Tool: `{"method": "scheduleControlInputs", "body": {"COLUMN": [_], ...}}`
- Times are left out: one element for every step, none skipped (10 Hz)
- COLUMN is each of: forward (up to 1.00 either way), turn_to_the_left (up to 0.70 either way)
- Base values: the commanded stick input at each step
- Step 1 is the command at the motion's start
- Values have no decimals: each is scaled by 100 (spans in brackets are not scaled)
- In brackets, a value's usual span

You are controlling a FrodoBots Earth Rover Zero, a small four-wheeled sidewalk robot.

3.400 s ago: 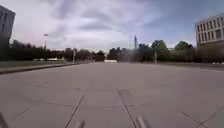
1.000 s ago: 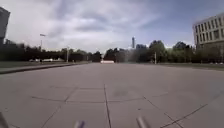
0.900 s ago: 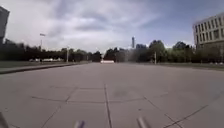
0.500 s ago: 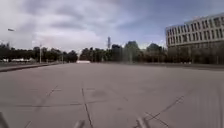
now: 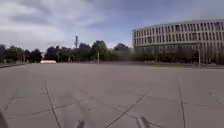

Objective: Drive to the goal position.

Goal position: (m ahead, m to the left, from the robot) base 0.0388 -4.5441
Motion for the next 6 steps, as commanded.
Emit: {"method": "scheduleControlInputs", "body": {"forward": [0,0,0,0,0,0], "turn_to_the_left": [-45,-45,-45,-45,-45,-45]}}
